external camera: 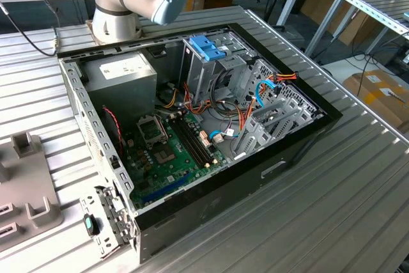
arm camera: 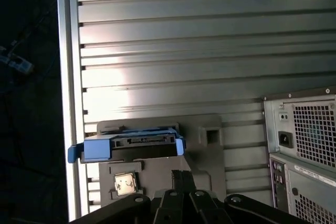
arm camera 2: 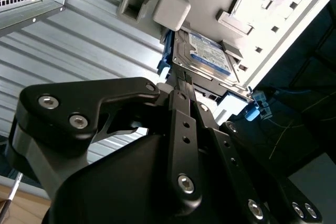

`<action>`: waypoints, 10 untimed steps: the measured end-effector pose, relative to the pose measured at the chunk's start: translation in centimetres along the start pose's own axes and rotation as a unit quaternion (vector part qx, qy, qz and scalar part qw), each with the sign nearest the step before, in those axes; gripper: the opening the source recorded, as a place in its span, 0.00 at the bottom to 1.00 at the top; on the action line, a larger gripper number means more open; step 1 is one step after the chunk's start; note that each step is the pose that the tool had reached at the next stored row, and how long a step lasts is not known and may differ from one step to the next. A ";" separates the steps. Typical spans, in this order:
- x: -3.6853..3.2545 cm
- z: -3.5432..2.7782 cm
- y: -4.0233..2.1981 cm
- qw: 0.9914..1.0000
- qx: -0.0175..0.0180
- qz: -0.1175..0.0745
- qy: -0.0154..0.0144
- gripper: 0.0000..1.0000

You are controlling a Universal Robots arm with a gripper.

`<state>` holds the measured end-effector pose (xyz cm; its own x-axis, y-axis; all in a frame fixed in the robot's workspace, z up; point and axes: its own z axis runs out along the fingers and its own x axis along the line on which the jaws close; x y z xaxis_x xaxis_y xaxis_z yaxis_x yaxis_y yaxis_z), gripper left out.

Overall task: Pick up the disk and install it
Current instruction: 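Reach for the disk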

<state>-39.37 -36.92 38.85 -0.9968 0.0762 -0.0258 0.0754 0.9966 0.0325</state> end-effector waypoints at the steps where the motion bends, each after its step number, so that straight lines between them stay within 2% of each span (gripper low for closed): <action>1: 0.87 0.36 0.97 1.000 0.012 0.000 -0.001 0.11; 4: 0.87 0.35 0.97 1.000 0.014 0.000 -0.001 0.11; 10: 0.87 0.35 0.98 1.000 0.014 0.000 -0.001 0.11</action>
<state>-40.15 -35.88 38.50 -0.9968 0.0754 -0.0281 0.0754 0.9971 0.0040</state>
